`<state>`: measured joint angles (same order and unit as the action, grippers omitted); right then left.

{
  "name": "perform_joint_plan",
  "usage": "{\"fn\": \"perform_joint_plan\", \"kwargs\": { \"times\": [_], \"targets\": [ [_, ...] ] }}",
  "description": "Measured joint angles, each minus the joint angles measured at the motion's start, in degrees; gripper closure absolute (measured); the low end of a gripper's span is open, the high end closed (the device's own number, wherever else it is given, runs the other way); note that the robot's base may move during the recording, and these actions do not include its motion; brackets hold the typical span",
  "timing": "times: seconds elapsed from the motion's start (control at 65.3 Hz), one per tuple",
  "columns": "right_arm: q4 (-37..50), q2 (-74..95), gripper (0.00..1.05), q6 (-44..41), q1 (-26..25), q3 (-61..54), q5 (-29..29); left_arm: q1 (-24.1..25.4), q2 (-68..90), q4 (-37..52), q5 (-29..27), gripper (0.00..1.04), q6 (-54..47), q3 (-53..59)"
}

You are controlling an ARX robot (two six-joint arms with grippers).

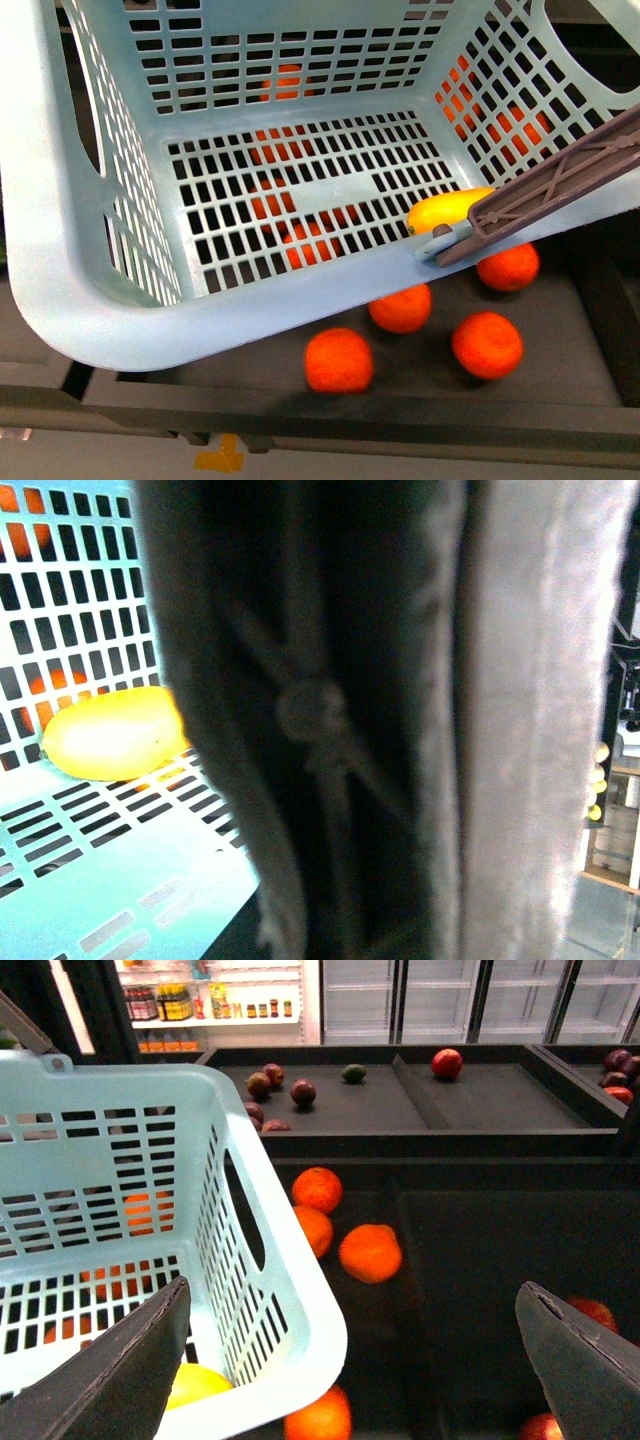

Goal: Pick mango and avocado into basket

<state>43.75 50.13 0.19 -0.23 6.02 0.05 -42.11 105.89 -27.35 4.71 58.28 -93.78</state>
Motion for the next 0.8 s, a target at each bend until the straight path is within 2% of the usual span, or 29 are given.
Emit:
{"fn": "perform_joint_plan", "kwargs": {
  "times": [0.797],
  "targets": [
    [0.00, 0.02, 0.09, 0.00, 0.04, 0.00, -0.04, 0.00, 0.00, 0.02, 0.02, 0.91, 0.04, 0.00]
  ]
}}
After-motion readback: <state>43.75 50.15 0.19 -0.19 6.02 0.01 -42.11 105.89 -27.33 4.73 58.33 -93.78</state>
